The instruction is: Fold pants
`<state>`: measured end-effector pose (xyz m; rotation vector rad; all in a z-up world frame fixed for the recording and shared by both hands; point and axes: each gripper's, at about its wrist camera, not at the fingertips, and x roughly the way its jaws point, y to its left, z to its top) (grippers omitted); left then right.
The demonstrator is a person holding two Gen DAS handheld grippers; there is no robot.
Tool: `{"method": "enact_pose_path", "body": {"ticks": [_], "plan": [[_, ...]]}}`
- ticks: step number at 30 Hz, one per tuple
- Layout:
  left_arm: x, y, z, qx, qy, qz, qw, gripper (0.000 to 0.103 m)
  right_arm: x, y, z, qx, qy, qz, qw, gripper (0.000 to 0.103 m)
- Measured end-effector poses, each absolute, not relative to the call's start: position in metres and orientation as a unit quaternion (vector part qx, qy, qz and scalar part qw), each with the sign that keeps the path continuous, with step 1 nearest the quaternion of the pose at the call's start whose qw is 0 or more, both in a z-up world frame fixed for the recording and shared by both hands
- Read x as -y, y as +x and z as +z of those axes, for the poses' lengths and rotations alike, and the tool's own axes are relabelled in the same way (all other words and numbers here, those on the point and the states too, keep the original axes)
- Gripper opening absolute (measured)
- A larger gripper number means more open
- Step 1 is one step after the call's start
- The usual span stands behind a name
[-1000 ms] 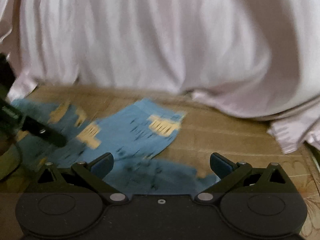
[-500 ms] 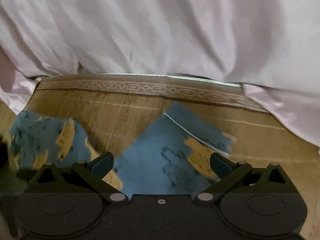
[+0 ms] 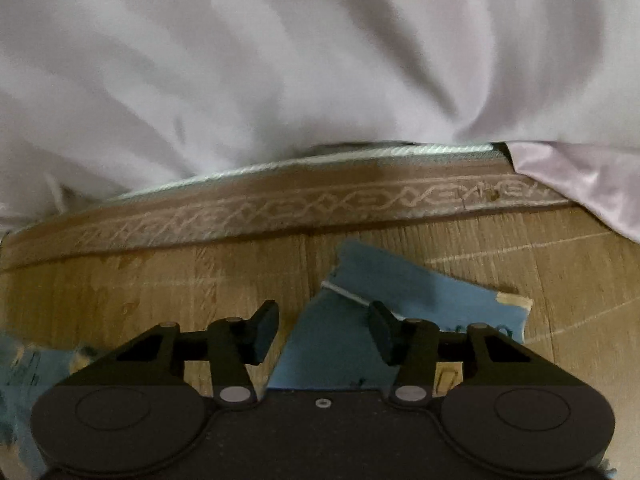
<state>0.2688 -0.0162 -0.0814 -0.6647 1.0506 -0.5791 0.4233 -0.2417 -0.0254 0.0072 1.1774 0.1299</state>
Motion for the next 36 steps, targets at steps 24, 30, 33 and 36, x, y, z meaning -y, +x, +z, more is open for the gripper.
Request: {"method": "enact_pose_path", "body": {"ticks": [24, 30, 33, 36], "plan": [[0.107, 0.200, -0.016, -0.426, -0.084, -0.341, 0.834, 0.000, 0.439, 0.202, 0.054, -0.327, 0.210, -0.002, 0.921, 0.001], [0.135, 0.170, -0.033, -0.434, 0.015, -0.369, 0.822, 0.000, 0.474, 0.124, -0.007, -0.348, 0.271, -0.084, 0.894, 0.002], [0.137, 0.168, -0.036, -0.449, 0.032, -0.380, 0.808, 0.001, 0.476, 0.102, -0.028, -0.343, 0.294, -0.103, 0.886, 0.003], [0.136, 0.177, -0.034, -0.480, 0.012, -0.392, 0.784, 0.003, 0.468, 0.093, -0.038, -0.351, 0.303, -0.104, 0.880, 0.007]]}}
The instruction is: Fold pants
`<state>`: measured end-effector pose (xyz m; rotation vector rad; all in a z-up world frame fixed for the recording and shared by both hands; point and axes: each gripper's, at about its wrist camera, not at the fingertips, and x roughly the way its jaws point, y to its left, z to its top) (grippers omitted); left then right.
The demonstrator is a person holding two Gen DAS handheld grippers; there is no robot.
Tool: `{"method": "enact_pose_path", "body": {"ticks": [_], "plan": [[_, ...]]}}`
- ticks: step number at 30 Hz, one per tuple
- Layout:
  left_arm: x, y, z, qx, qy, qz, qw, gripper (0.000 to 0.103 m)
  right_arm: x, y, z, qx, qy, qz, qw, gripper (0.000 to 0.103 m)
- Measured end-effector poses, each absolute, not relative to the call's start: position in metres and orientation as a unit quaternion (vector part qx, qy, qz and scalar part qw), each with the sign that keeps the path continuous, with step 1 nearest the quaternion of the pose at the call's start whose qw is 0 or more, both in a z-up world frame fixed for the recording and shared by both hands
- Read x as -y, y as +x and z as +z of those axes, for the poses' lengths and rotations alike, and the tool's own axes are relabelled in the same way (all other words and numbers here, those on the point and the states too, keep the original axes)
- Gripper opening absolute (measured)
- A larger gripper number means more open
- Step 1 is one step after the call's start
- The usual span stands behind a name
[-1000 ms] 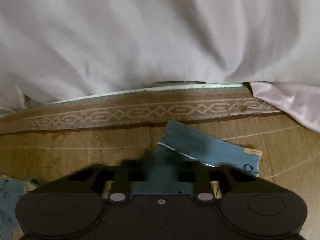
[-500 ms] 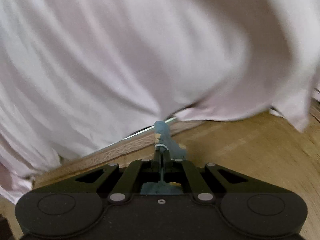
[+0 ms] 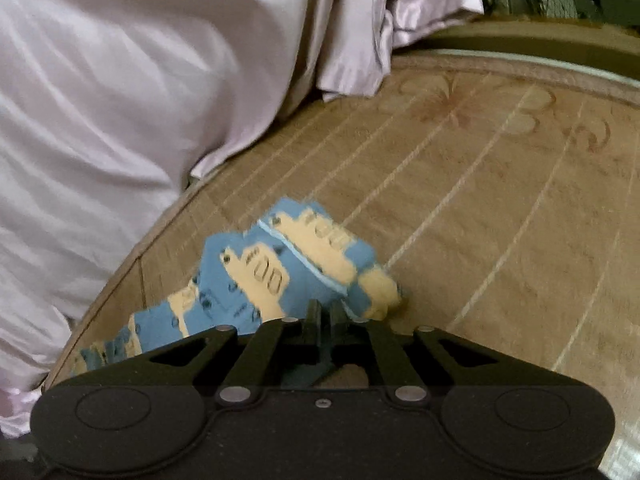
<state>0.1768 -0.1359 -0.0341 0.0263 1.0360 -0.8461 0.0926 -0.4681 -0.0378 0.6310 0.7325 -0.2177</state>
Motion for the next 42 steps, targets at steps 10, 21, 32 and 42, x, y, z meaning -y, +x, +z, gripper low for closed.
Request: {"method": "enact_pose_path", "body": {"ticks": [10, 21, 32, 42], "plan": [[0.189, 0.242, 0.023, -0.485, 0.082, -0.374, 0.786, 0.071, 0.473, 0.088, -0.032, -0.334, 0.287, -0.091, 0.893, 0.057], [0.302, 0.291, 0.035, -0.502, 0.249, -0.372, 0.740, 0.103, 0.479, 0.111, -0.033, -0.321, 0.288, -0.077, 0.899, 0.083], [0.337, 0.337, -0.023, -0.547, 0.176, -0.381, 0.725, 0.065, 0.504, 0.114, -0.041, -0.317, 0.308, -0.113, 0.890, 0.048], [0.354, 0.324, -0.022, -0.533, 0.180, -0.395, 0.726, 0.018, 0.504, 0.111, -0.033, -0.306, 0.302, -0.101, 0.897, 0.011]]}}
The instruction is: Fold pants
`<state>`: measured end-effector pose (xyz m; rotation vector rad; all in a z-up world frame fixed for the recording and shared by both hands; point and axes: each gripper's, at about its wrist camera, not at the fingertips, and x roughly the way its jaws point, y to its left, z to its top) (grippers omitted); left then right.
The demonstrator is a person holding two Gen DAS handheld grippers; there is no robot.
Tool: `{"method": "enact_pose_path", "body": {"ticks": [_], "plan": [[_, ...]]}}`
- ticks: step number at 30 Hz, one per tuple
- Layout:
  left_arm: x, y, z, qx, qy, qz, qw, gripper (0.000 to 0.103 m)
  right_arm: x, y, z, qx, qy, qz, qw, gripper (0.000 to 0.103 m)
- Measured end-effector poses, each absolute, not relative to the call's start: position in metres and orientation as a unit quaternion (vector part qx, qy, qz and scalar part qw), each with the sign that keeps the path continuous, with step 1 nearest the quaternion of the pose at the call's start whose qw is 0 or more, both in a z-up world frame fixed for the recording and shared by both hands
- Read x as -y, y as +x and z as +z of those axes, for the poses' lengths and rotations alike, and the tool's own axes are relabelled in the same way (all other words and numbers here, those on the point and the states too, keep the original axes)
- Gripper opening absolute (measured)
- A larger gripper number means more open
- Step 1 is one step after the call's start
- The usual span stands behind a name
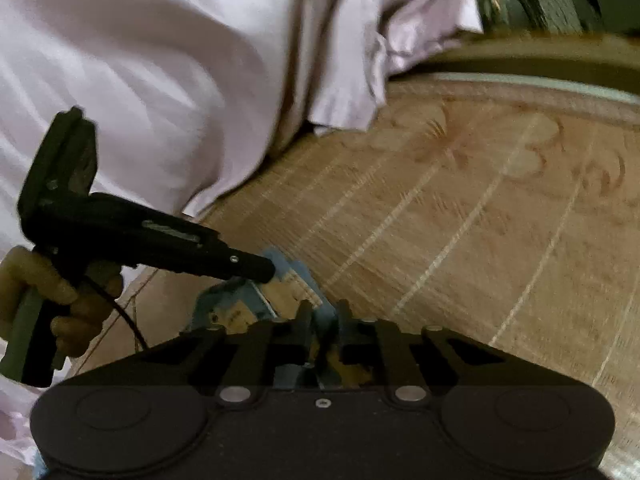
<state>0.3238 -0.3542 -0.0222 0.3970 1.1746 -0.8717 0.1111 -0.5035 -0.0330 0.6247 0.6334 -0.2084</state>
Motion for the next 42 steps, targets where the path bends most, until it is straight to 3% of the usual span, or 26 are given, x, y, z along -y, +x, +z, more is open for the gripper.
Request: {"method": "enact_pose_path", "body": {"ticks": [11, 13, 16, 18, 26, 31, 35, 38, 42], "plan": [[0.365, 0.281, 0.010, -0.479, 0.209, -0.441, 0.729, 0.014, 0.496, 0.075, -0.006, -0.297, 0.262, -0.092, 0.914, 0.010], [0.373, 0.272, 0.000, -0.472, 0.248, -0.437, 0.725, 0.017, 0.499, 0.076, -0.013, -0.317, 0.271, -0.097, 0.904, 0.010], [0.381, 0.267, -0.011, -0.459, 0.284, -0.419, 0.730, 0.036, 0.500, 0.083, -0.025, -0.351, 0.264, -0.102, 0.892, 0.011], [0.384, 0.266, -0.015, -0.453, 0.300, -0.405, 0.736, 0.060, 0.501, 0.086, -0.032, -0.368, 0.262, -0.107, 0.885, 0.017], [0.355, 0.271, 0.009, -0.425, 0.295, -0.363, 0.775, 0.090, 0.494, 0.087, -0.022, -0.330, 0.200, -0.119, 0.915, 0.056], [0.267, 0.264, 0.029, -0.440, 0.230, -0.290, 0.818, 0.098, 0.462, 0.102, -0.024, -0.327, 0.103, -0.083, 0.936, 0.082], [0.172, 0.239, 0.016, -0.421, 0.168, -0.213, 0.865, 0.100, 0.434, 0.110, -0.030, -0.317, 0.008, -0.075, 0.945, 0.095], [0.101, 0.220, -0.005, -0.427, 0.128, -0.132, 0.885, 0.100, 0.425, 0.110, -0.038, -0.327, -0.043, -0.097, 0.939, 0.097], [0.006, 0.204, -0.034, -0.472, -0.001, -0.034, 0.881, 0.100, 0.428, 0.113, -0.049, -0.352, -0.061, -0.130, 0.925, 0.102]]}}
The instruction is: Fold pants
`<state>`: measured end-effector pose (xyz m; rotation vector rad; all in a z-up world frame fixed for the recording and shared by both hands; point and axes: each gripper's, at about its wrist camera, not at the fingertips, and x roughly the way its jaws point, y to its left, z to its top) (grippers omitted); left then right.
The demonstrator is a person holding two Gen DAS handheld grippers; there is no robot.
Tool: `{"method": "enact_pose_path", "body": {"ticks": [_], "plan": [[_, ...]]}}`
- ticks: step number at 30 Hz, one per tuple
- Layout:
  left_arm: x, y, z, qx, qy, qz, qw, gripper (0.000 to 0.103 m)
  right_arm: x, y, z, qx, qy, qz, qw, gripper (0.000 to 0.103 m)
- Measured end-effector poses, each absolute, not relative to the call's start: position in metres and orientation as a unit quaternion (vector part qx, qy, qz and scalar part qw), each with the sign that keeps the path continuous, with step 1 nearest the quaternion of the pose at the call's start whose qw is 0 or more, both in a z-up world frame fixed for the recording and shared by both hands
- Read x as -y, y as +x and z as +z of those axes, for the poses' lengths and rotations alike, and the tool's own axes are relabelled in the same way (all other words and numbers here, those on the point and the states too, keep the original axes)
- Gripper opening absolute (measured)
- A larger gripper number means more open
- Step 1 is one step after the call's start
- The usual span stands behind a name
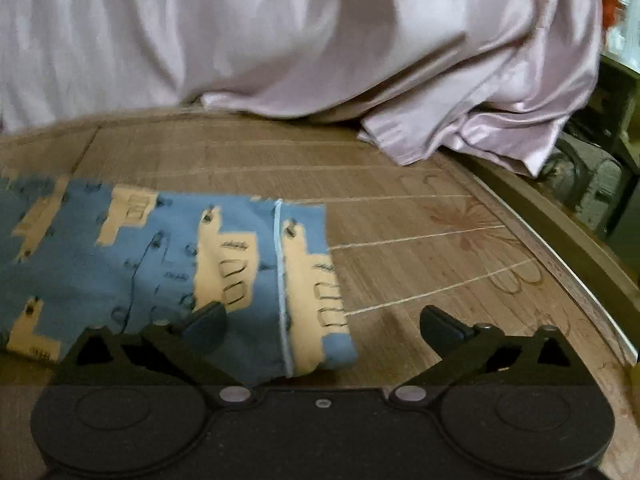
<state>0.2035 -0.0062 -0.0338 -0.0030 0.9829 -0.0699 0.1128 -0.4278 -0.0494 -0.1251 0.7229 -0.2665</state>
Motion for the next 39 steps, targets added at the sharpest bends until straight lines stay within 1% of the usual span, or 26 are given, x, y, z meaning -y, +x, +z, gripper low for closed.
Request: {"method": "enact_pose_path", "body": {"ticks": [2, 4, 5, 8, 10, 12, 15, 19, 21, 23, 26, 28, 29, 30, 31, 32, 33, 35, 37, 39], "plan": [[-0.024, 0.186, -0.035, -0.430, -0.011, -0.033, 0.902, 0.102, 0.431, 0.114, -0.051, -0.352, -0.057, -0.141, 0.923, 0.102], [-0.042, 0.179, -0.038, -0.442, 0.024, -0.022, 0.896, 0.103, 0.430, 0.114, -0.050, -0.349, -0.074, -0.164, 0.920, 0.102], [-0.051, 0.173, -0.037, -0.431, 0.033, -0.030, 0.901, 0.103, 0.427, 0.116, -0.050, -0.350, -0.088, -0.179, 0.915, 0.102], [-0.073, 0.170, -0.031, -0.439, 0.034, -0.040, 0.897, 0.103, 0.415, 0.115, -0.047, -0.337, -0.106, -0.189, 0.916, 0.102], [-0.084, 0.172, -0.024, -0.442, 0.035, -0.041, 0.896, 0.103, 0.400, 0.112, -0.043, -0.324, -0.114, -0.166, 0.924, 0.102], [-0.091, 0.179, -0.011, -0.425, 0.027, -0.056, 0.903, 0.103, 0.377, 0.111, -0.039, -0.307, -0.131, -0.117, 0.935, 0.102], [-0.088, 0.197, 0.004, -0.398, 0.020, -0.091, 0.913, 0.103, 0.342, 0.120, -0.036, -0.292, -0.159, -0.031, 0.942, 0.102], [-0.067, 0.247, 0.015, -0.395, 0.035, -0.121, 0.910, 0.103, 0.301, 0.147, -0.038, -0.297, -0.167, 0.067, 0.938, 0.102], [-0.056, 0.264, 0.013, -0.403, 0.054, -0.146, 0.902, 0.102, 0.287, 0.156, -0.040, -0.299, -0.176, 0.112, 0.931, 0.102], [-0.045, 0.283, 0.007, -0.418, 0.074, -0.171, 0.889, 0.102, 0.283, 0.158, -0.043, -0.290, -0.181, 0.121, 0.932, 0.102], [-0.036, 0.305, -0.007, -0.447, 0.066, -0.193, 0.871, 0.101, 0.291, 0.150, -0.050, -0.279, -0.170, 0.107, 0.939, 0.102], [-0.034, 0.315, -0.016, -0.460, 0.055, -0.192, 0.865, 0.096, 0.298, 0.150, -0.057, -0.284, -0.164, 0.106, 0.939, 0.102], [-0.032, 0.319, -0.019, -0.463, 0.053, -0.191, 0.864, 0.089, 0.301, 0.152, -0.057, -0.288, -0.154, 0.114, 0.938, 0.102], [-0.032, 0.323, -0.022, -0.466, 0.052, -0.190, 0.863, 0.076, 0.305, 0.155, -0.055, -0.290, -0.140, 0.123, 0.939, 0.102], [-0.032, 0.325, -0.024, -0.469, 0.055, -0.190, 0.861, 0.071, 0.307, 0.155, -0.054, -0.287, -0.133, 0.129, 0.940, 0.102], [-0.030, 0.326, -0.023, -0.462, 0.062, -0.193, 0.863, 0.064, 0.309, 0.158, -0.054, -0.284, -0.130, 0.133, 0.941, 0.102], [-0.026, 0.327, -0.022, -0.461, 0.068, -0.210, 0.860, 0.044, 0.310, 0.161, -0.053, -0.283, -0.130, 0.134, 0.941, 0.102], [-0.021, 0.329, -0.022, -0.467, 0.081, -0.235, 0.848, 0.017, 0.312, 0.164, -0.056, -0.290, -0.123, 0.135, 0.939, 0.102], [-0.016, 0.327, -0.021, -0.467, 0.095, -0.227, 0.849, 0.015, 0.315, 0.164, -0.058, -0.303, -0.113, 0.137, 0.936, 0.102], [-0.012, 0.323, -0.018, -0.459, 0.116, -0.224, 0.852, 0.011, 0.317, 0.163, -0.059, -0.310, -0.107, 0.134, 0.935, 0.102]]}}
